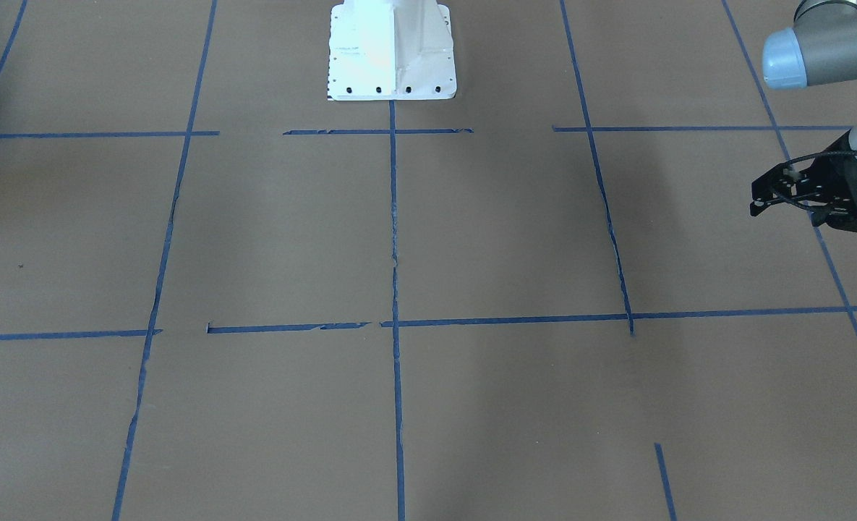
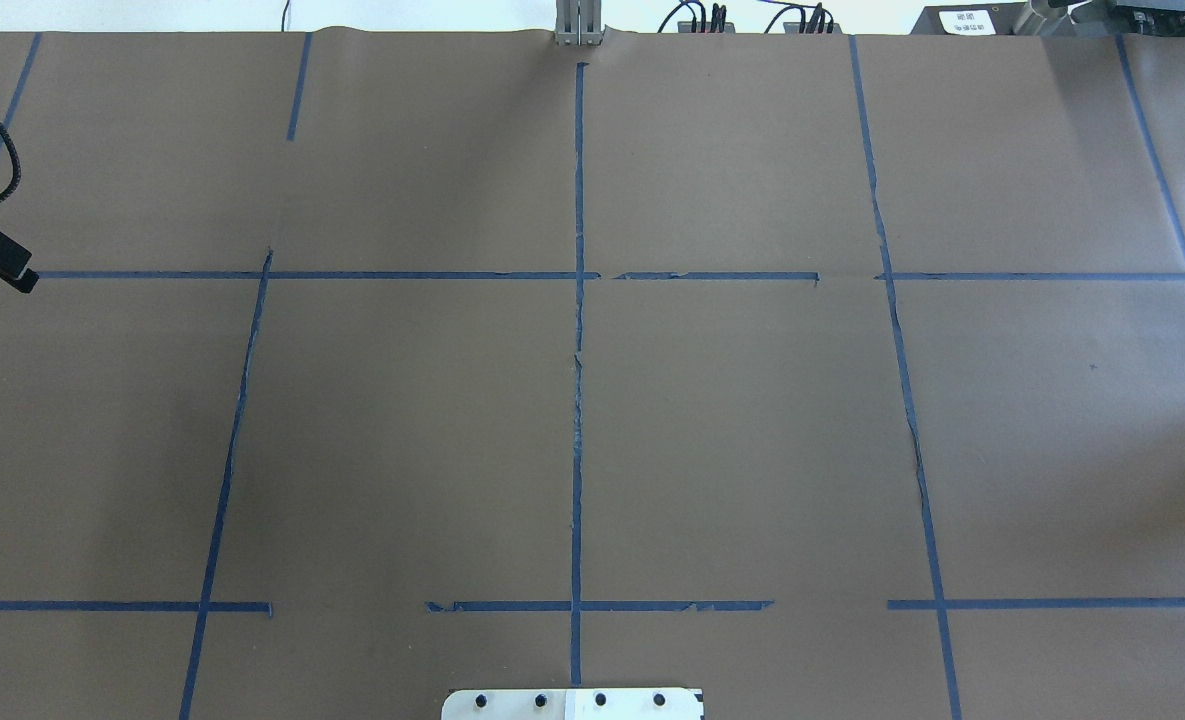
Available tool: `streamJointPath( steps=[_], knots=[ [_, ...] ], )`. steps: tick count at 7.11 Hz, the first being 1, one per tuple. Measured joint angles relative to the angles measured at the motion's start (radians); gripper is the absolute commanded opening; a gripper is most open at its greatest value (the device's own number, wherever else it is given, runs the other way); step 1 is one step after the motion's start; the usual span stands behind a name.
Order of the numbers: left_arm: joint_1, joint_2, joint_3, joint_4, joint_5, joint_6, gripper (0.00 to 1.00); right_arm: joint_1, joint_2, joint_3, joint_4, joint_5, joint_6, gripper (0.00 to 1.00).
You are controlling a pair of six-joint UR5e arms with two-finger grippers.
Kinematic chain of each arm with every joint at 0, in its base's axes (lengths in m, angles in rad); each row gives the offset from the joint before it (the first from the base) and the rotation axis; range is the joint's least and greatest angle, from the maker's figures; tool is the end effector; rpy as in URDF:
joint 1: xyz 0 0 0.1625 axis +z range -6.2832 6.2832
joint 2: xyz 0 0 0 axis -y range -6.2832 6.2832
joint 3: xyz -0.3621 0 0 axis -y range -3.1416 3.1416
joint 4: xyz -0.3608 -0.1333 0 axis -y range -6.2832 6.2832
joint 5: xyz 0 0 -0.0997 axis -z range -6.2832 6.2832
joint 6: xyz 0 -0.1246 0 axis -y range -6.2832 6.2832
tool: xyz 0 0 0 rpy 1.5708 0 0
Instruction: Left arm hands cup to right arm to dump lemon
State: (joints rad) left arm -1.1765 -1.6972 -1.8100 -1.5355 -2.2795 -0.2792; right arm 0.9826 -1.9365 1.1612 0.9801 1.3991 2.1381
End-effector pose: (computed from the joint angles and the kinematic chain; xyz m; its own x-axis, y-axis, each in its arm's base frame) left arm 0.1468 -0.4887 0.4499 0.6960 0.2270 -0.6812 -0.1785 0.9736 0.1421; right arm 0.0020 -0.2756 0.6306 -0.5855 0.0763 0.8071 -0.7089 0.4346 -0.5554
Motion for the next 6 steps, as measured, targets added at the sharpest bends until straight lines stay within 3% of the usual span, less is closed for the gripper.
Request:
streamJointPath(
  steps=[6],
  knots=[
    [-0.002,0.002,-0.001,0.000,0.002,0.000,1.00,0.149,0.039,-0.024,0.054,-0.008,0.575,0.05]
  ],
)
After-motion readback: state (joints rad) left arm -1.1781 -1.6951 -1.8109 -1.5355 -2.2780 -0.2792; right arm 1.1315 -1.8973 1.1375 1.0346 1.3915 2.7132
